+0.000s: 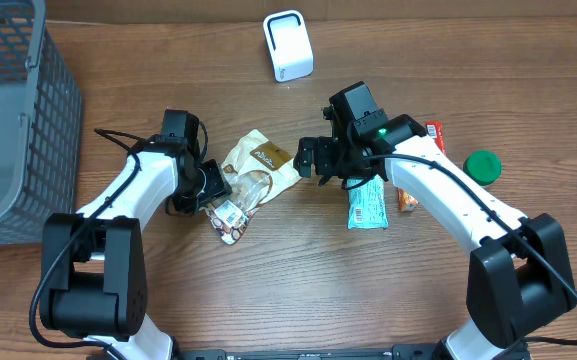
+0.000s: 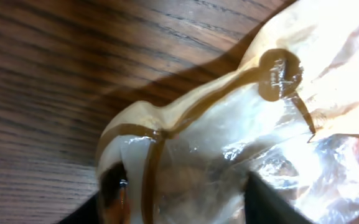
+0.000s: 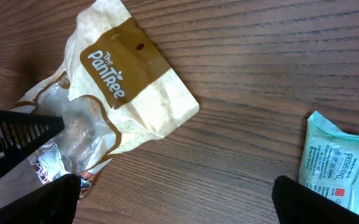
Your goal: Scan the item barcode
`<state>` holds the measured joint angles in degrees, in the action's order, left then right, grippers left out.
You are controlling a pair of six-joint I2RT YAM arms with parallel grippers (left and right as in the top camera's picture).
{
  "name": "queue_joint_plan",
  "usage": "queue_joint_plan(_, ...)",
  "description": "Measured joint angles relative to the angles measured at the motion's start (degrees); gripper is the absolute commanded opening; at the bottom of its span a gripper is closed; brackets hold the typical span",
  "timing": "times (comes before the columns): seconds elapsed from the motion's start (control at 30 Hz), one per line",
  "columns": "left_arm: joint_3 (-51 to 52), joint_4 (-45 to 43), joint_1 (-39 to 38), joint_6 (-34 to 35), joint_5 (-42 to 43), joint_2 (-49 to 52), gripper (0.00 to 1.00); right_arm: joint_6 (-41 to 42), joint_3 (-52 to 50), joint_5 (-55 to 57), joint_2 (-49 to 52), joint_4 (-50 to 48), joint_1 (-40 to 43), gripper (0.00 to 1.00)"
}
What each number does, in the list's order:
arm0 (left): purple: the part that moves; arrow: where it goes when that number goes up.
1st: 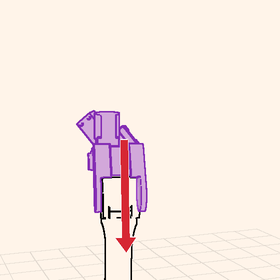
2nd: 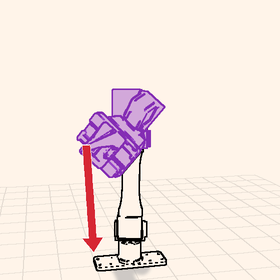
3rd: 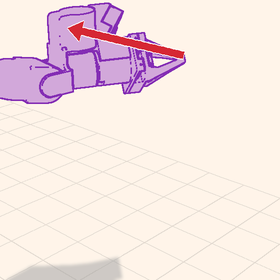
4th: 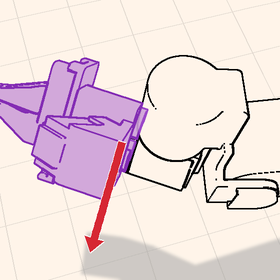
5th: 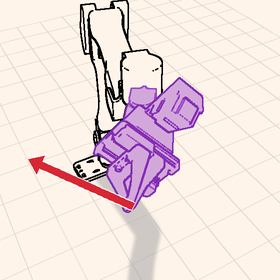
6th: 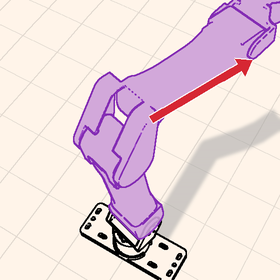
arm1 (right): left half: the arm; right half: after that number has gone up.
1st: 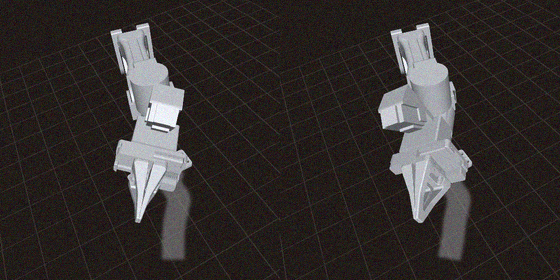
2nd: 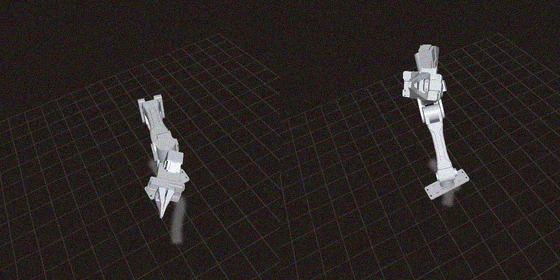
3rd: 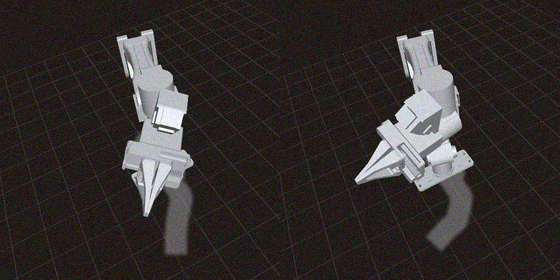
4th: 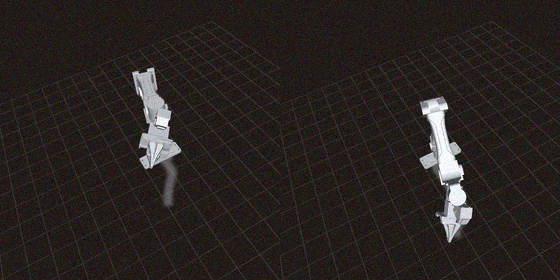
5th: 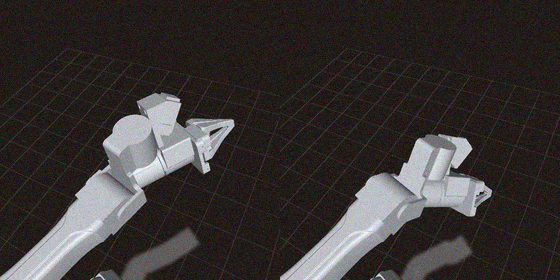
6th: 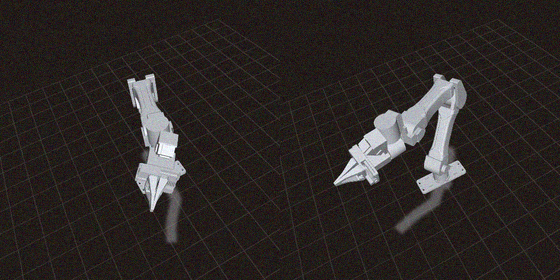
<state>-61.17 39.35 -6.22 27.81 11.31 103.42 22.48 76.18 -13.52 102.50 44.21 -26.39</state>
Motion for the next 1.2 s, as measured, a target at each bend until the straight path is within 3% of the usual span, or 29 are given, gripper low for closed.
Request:
queue_joint_plan(0.4, -1.8, 4.9, 1.5, -3.0, 1.1, 0.3, 0.04, 0.0, 0.0, 0.0, 0.0, 0.0, 0.0, 1.00)
queue_joint_plan(0.7, -7.4, 11.2, 2.3, -7.2, 2.4, 0.3, 0.04, 0.0, 0.0, 0.0, 0.0, 0.0, 0.0, 1.00)
queue_joint_plan(1.2, -16.4, 19.5, 6.3, -14.6, 14.9, 0.3, 0.04, -0.2, 0.0, -5.7, 0.0, 0.1, 1.6, 1.00)
